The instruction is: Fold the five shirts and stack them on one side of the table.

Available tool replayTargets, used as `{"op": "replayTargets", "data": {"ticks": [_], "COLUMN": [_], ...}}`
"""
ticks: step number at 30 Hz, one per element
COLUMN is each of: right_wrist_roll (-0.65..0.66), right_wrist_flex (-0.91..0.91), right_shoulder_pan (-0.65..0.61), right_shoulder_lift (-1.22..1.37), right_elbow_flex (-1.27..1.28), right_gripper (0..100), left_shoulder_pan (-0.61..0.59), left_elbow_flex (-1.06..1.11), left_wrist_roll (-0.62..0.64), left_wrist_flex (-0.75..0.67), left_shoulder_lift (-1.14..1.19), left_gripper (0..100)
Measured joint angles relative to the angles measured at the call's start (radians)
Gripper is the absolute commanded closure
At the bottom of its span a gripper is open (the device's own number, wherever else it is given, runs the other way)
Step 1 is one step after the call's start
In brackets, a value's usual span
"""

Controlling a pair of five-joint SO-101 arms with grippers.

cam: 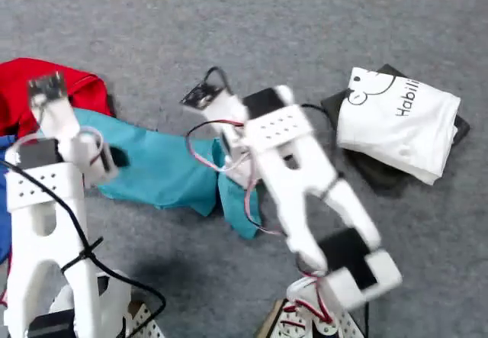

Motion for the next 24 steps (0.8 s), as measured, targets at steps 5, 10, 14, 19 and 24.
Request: {"op": "replayTargets", "data": {"ticks": [5,10,14,19,24], "right_wrist_roll": [-0.063,-0.075,-0.075,-0.075,-0.074], "right_wrist_flex": [-0.006,-0.008,-0.006,-0.008,0.031], "right_shoulder_pan": [-0.026,-0.026,-0.026,-0.026,0.051], "right_shoulder_lift": [0.224,0.356,0.382,0.382,0.382], "right_elbow_flex": [-0.069,-0.172,-0.218,-0.235,-0.324], "right_gripper": [62.7,78.5,97.7,97.7,99.3], "left_shoulder_pan": [-0.014,-0.017,-0.017,-0.017,-0.058], "left_elbow_flex": [0.252,0.368,0.381,0.381,0.374], "left_wrist_roll": [-0.012,-0.012,-0.012,-0.012,-0.012], "left_wrist_flex": [-0.255,-0.488,-0.615,-0.715,-0.758], "left_shoulder_lift": [0.0,0.0,0.0,0.0,0.0], "left_gripper": [82,98,98,98,98]}}
